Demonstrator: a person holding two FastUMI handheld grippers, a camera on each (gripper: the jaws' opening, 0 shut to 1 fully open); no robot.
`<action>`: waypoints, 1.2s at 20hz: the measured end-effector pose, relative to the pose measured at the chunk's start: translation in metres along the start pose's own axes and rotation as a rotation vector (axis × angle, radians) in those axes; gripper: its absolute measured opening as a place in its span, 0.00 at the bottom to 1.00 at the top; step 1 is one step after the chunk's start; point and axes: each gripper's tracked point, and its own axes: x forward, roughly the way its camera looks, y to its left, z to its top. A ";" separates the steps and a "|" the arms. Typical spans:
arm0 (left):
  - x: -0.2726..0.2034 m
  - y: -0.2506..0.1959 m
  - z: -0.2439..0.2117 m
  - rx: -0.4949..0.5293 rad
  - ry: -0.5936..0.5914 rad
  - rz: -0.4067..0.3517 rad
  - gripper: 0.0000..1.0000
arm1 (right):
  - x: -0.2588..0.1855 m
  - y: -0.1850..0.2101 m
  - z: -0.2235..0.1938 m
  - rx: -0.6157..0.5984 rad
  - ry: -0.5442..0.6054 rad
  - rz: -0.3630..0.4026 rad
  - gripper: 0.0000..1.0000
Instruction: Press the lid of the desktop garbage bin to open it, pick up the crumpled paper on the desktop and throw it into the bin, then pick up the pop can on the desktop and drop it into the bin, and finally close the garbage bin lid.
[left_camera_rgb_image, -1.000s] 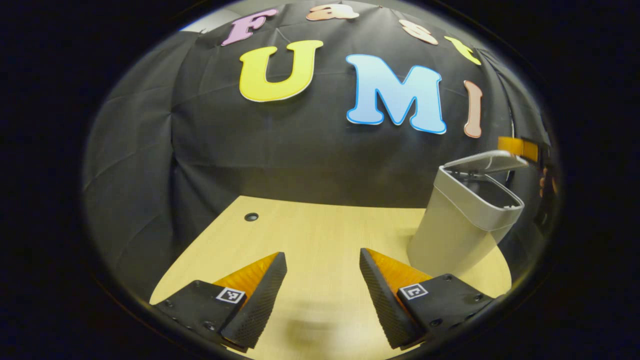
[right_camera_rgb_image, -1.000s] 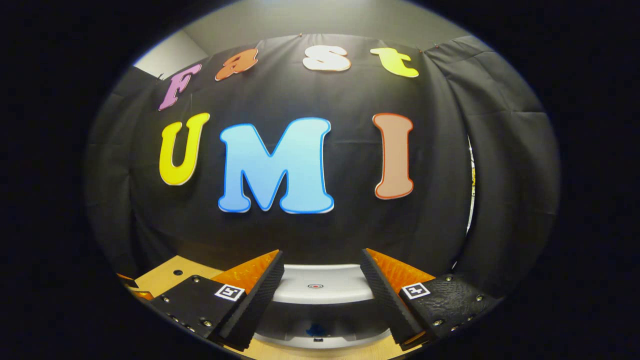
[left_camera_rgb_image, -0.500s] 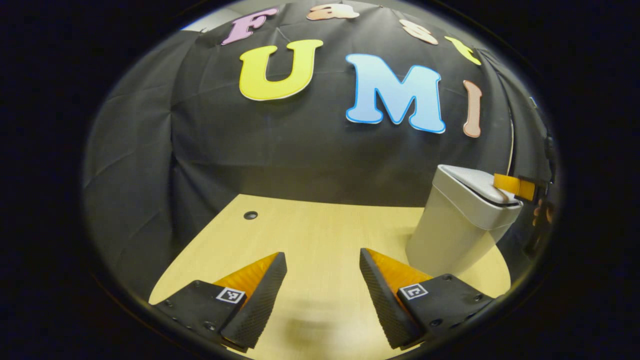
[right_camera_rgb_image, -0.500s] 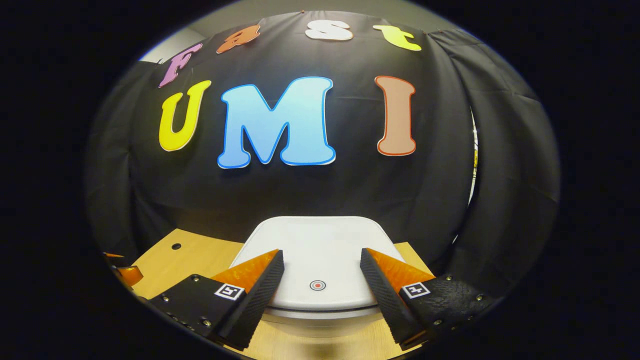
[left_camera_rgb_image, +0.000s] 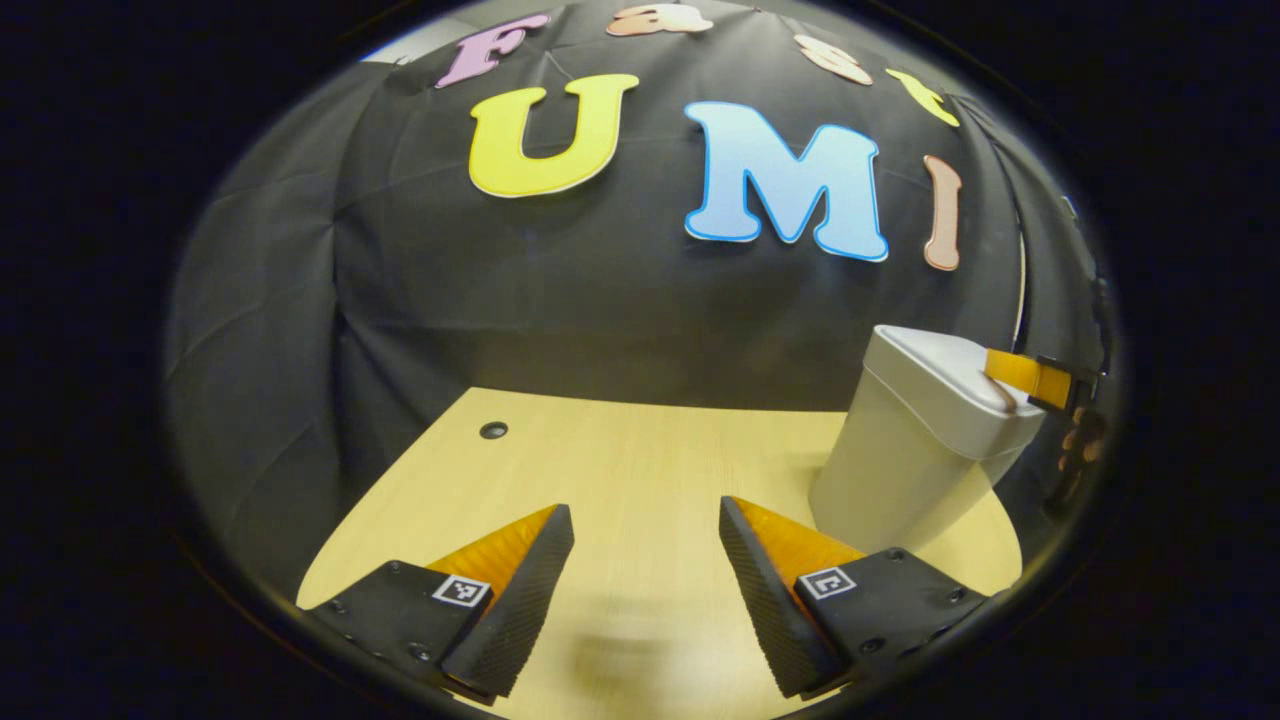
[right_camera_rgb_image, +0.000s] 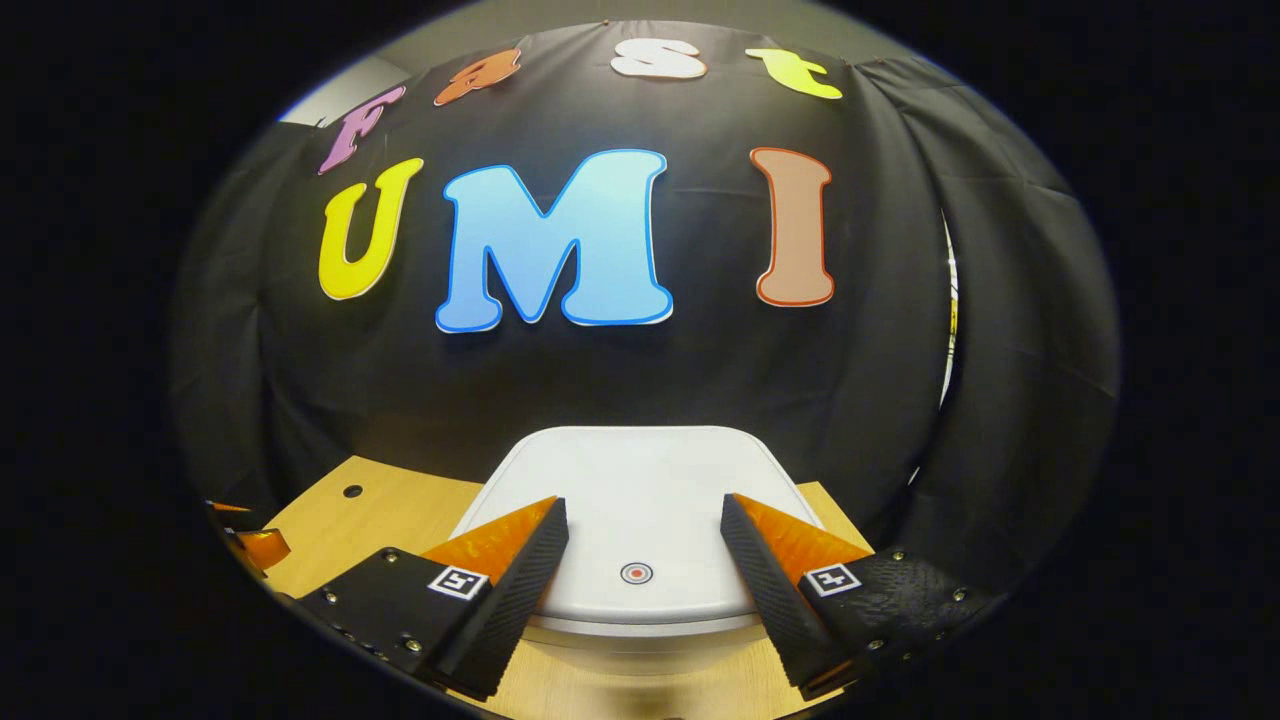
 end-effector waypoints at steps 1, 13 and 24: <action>0.001 -0.002 0.000 -0.001 0.002 -0.005 0.99 | 0.000 0.001 -0.001 -0.003 -0.012 0.003 0.99; -0.002 -0.017 0.009 0.019 -0.021 -0.043 0.96 | 0.002 0.000 0.001 0.009 -0.038 0.005 0.99; -0.011 -0.013 0.055 0.028 -0.132 -0.060 0.96 | -0.036 0.028 0.042 -0.027 -0.126 0.024 0.98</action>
